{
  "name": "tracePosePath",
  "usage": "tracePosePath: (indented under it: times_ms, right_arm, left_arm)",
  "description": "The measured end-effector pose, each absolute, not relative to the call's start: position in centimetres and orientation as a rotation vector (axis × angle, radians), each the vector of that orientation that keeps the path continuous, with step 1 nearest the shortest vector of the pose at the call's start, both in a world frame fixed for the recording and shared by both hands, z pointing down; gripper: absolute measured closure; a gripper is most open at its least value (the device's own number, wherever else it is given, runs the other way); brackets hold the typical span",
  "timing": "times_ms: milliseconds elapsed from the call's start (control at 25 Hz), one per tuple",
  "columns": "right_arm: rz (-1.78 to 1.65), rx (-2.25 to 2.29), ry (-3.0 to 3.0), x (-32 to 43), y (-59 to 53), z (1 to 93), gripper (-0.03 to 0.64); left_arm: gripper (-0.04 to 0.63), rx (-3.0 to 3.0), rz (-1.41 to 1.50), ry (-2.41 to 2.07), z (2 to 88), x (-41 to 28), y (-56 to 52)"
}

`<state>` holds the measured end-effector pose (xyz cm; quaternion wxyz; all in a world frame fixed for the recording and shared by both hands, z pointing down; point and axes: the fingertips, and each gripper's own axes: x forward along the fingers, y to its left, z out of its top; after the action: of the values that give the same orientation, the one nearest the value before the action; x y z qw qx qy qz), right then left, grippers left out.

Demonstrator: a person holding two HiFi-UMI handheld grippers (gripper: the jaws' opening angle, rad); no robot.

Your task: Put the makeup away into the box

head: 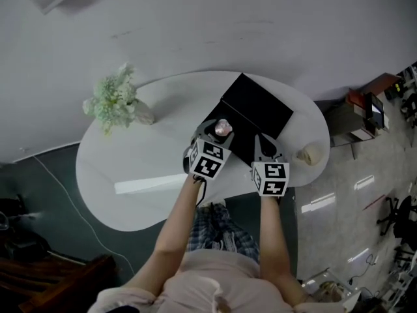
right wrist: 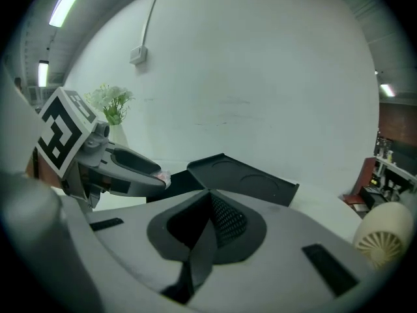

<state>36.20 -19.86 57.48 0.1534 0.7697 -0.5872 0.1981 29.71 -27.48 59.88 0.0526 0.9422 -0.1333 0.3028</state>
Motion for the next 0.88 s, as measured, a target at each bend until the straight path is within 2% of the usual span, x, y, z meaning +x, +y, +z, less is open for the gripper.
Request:
tracePosePath:
  times_ms: [360,880]
  right_arm:
    - [0.625,2.16,-1.715,36.9,-21.2,58.6,0.6]
    - [0.663,2.152,-1.707,37.7,-20.3,58.9,0.6]
  left_arm:
    - [0.348,2.812,1.088,-0.281,62.7,32.9,-26.3]
    - [0.348,2.757,1.261,-0.228,64.9,33.4,-25.6]
